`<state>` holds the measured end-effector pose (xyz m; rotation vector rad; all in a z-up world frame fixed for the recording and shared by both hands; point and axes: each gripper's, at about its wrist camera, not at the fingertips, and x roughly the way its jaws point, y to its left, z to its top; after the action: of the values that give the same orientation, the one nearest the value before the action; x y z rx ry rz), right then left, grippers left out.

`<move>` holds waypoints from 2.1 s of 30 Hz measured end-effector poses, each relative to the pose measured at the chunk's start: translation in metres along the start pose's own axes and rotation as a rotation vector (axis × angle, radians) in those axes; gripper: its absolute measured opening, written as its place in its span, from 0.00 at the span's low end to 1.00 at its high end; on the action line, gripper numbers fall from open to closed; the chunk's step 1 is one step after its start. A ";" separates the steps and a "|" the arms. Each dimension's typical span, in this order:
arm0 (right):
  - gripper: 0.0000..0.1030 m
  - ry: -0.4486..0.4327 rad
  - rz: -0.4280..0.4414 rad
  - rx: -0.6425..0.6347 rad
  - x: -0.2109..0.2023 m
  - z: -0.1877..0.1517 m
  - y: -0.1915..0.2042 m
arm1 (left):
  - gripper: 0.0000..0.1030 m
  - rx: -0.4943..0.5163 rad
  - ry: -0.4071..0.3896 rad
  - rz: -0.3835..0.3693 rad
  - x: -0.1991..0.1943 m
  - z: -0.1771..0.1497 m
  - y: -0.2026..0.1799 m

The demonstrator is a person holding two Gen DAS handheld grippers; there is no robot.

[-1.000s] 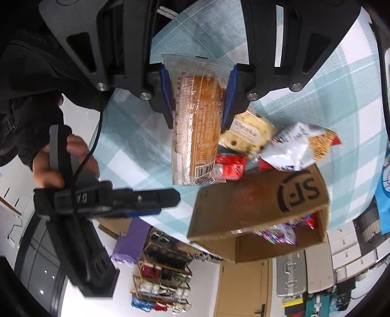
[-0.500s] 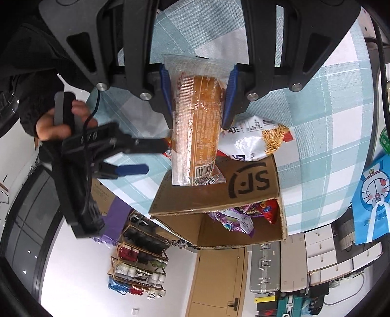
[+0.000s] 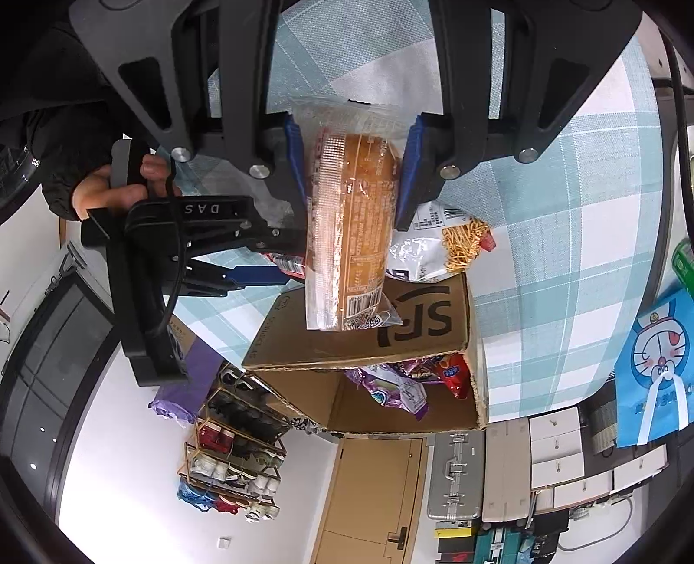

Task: Organize snacks
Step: 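Grasp the long bread pack with the left gripper while the right gripper grasps the red wafer pack, then carry the bread pack and red wafer pack over the box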

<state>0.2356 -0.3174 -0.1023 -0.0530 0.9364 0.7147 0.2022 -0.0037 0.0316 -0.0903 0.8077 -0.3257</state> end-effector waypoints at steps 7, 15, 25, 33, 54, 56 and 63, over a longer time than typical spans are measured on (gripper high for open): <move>0.42 -0.035 0.035 -0.031 -0.006 0.002 0.004 | 0.32 -0.009 -0.009 0.008 0.001 0.001 0.003; 0.40 -0.068 0.061 -0.071 -0.017 0.004 0.012 | 0.32 -0.033 -0.038 0.018 -0.008 0.003 0.008; 0.40 -0.168 0.106 -0.087 -0.050 0.010 0.016 | 0.32 -0.063 -0.108 0.028 -0.028 0.009 0.013; 0.40 -0.233 0.138 -0.086 -0.071 0.010 0.016 | 0.32 -0.087 -0.162 0.046 -0.047 0.012 0.013; 0.40 -0.422 0.149 0.012 -0.120 0.017 -0.005 | 0.32 -0.104 -0.242 0.096 -0.063 0.024 0.002; 0.40 -0.427 0.149 0.022 -0.121 0.018 -0.008 | 0.32 -0.101 -0.249 0.098 -0.062 0.029 0.002; 0.40 -0.437 0.128 0.055 -0.118 0.028 -0.016 | 0.32 -0.116 -0.273 0.100 -0.056 0.052 0.009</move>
<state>0.2196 -0.3841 -0.0005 0.2070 0.5426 0.7789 0.2062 0.0204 0.1041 -0.1981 0.5576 -0.1666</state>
